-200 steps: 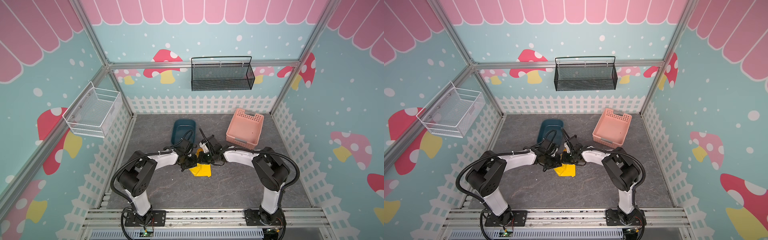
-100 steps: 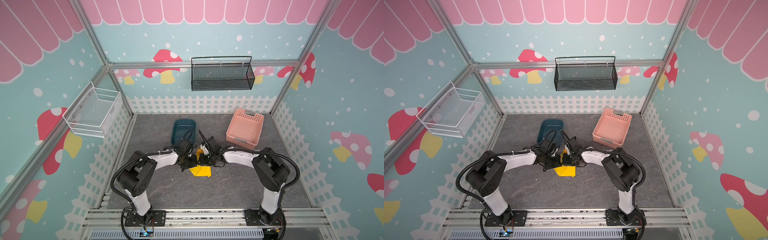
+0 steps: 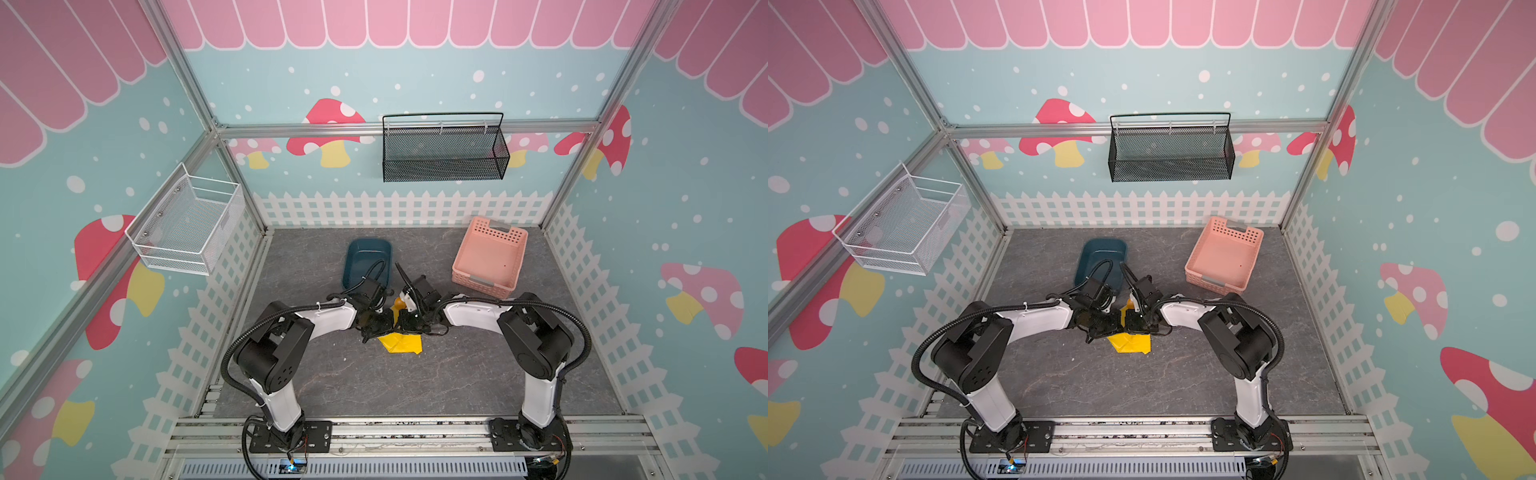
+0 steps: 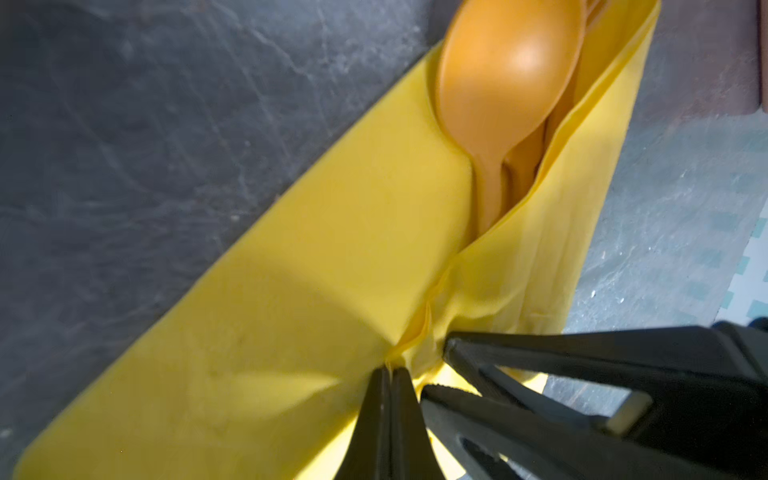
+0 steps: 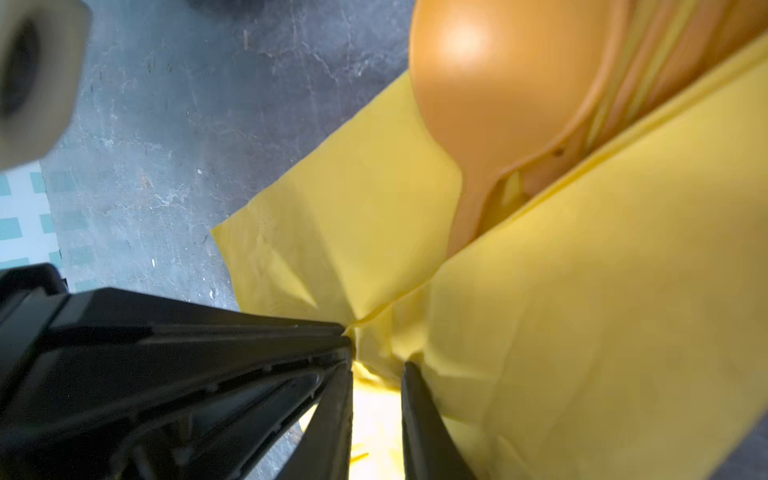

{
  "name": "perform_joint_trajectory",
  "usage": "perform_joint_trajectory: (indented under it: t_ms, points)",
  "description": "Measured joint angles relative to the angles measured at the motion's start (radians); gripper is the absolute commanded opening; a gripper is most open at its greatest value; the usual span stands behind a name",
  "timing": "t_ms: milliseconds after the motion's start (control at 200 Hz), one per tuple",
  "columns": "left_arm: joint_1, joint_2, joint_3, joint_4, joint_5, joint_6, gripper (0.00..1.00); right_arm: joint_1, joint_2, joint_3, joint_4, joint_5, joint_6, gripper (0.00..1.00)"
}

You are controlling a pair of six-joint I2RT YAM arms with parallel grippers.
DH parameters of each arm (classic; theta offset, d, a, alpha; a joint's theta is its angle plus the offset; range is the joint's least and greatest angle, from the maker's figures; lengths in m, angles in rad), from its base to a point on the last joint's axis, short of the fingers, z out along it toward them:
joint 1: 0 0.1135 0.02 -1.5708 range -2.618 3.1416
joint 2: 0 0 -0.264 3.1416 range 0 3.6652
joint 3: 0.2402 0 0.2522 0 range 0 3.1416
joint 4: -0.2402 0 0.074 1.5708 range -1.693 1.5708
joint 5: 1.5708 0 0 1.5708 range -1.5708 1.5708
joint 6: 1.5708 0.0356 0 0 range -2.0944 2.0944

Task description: Place the utensils on the paper napkin and roll it up

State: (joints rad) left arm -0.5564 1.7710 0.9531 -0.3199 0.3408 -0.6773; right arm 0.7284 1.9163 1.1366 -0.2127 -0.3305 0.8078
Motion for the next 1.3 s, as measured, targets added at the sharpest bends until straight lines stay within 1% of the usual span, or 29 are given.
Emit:
perform_joint_trajectory:
  t_ms: [130,270,350,560,751,901,1036,1301]
  points:
    - [0.0,0.0,0.0,0.0,0.0,0.0,0.0,0.0,0.0,0.0,0.0,0.0,-0.001,0.24]
    - [0.0,-0.013,0.0,-0.013,-0.013,0.0,0.06,0.0,0.001,0.0,0.006,-0.002,-0.004,0.24]
    - [0.0,-0.049,0.0,-0.04,-0.03,0.002,0.09,0.004,0.004,0.0,0.015,-0.004,-0.006,0.24]
    - [0.025,-0.191,0.0,-0.123,-0.084,0.019,0.19,0.005,0.005,-0.008,0.03,-0.007,-0.008,0.23]
    - [0.078,-0.237,-0.056,-0.129,-0.086,0.024,0.3,0.005,0.004,-0.014,0.043,-0.009,-0.014,0.23]
    - [0.117,-0.236,-0.134,-0.127,-0.056,0.022,0.36,0.005,-0.01,-0.042,0.072,-0.008,-0.019,0.23]
    - [0.122,-0.23,-0.165,-0.101,-0.014,0.014,0.39,0.005,-0.028,-0.07,0.083,-0.009,-0.022,0.23]
    - [0.122,-0.211,-0.224,0.008,0.082,-0.037,0.41,0.005,-0.031,-0.076,0.09,-0.009,-0.023,0.22]
